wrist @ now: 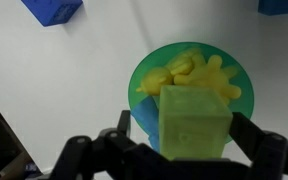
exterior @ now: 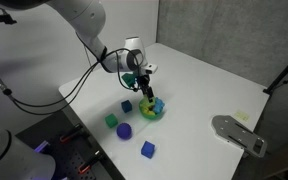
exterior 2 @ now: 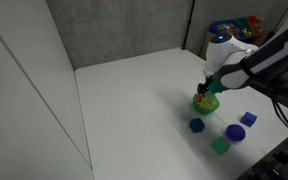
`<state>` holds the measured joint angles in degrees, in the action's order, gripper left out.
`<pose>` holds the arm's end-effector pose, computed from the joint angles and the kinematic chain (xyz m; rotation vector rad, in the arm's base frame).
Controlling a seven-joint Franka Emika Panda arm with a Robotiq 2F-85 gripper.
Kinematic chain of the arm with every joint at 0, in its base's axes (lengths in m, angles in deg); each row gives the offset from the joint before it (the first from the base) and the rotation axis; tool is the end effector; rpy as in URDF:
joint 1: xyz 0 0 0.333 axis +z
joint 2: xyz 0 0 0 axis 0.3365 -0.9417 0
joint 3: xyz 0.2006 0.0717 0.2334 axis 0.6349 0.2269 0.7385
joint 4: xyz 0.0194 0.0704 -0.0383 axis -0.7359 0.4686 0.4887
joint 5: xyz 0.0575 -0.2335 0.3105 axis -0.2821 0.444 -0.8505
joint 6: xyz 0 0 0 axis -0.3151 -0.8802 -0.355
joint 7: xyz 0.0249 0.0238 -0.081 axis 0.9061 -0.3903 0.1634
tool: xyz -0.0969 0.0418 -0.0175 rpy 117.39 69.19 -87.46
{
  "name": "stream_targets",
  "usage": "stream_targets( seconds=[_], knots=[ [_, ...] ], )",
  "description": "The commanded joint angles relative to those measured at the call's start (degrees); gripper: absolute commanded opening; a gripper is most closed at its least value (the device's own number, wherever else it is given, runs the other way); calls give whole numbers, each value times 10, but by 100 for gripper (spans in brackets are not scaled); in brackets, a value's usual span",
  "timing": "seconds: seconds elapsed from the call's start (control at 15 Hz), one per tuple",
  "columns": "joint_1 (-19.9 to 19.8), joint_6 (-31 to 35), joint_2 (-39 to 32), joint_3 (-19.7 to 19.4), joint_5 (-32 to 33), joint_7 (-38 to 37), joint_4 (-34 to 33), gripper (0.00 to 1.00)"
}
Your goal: Put the yellow block in the green bowl.
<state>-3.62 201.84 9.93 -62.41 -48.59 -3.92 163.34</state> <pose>0.5813 0.0043 0.1584 2.7402 -0.5745 0.0831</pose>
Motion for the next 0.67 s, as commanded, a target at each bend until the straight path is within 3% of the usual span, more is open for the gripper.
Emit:
stream_targets(
  seconds=[0.0,0.6],
  knots=[
    [-4,-2,11,2,7,-8,6,100],
    [-39,-47,75,65,-53,65,14,100]
  ],
)
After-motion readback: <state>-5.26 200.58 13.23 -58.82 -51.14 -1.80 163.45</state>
